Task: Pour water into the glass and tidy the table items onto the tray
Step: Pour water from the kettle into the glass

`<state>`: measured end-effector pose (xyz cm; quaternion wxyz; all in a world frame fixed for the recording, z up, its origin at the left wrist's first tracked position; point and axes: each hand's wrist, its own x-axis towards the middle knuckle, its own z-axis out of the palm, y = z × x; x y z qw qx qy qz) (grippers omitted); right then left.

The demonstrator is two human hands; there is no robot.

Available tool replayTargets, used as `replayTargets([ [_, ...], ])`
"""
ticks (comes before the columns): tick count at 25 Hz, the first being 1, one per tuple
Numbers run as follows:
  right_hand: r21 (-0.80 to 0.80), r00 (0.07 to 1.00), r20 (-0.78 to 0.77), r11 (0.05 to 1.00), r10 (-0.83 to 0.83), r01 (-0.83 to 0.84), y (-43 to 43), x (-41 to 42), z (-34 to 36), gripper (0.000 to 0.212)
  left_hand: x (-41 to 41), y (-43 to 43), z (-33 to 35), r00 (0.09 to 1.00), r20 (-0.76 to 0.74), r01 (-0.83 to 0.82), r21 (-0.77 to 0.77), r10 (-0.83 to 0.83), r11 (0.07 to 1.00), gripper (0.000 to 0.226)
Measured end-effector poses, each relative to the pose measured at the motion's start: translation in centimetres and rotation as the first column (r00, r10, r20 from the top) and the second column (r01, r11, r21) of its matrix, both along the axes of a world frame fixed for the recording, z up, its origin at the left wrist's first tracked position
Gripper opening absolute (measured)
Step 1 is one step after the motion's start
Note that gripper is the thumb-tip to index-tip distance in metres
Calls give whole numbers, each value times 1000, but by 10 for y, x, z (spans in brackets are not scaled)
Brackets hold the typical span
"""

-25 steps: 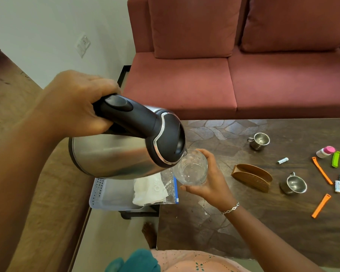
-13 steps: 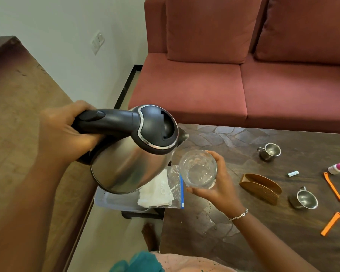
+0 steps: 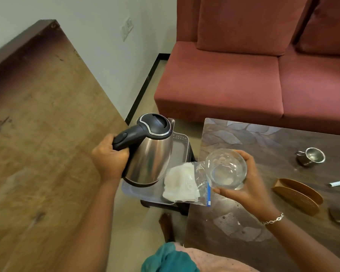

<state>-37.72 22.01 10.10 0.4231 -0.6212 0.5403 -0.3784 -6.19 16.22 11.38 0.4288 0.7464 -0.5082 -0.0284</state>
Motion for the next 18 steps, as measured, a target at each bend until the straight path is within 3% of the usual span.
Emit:
replayTargets([
  [3, 18, 1000, -6, 1000, 21, -21, -6, 12, 4, 89, 6, -11, -30, 998, -44, -53, 12, 53, 999, 7],
  [8, 32, 999, -12, 999, 42, -41, -16, 25, 8, 90, 6, -27, -74, 958, -204, -179, 125, 202, 976, 15],
  [18, 45, 999, -23, 998, 42, -41, -29, 32, 13, 94, 17, -32, -135, 919, -220, -276, 236, 328, 932, 22],
])
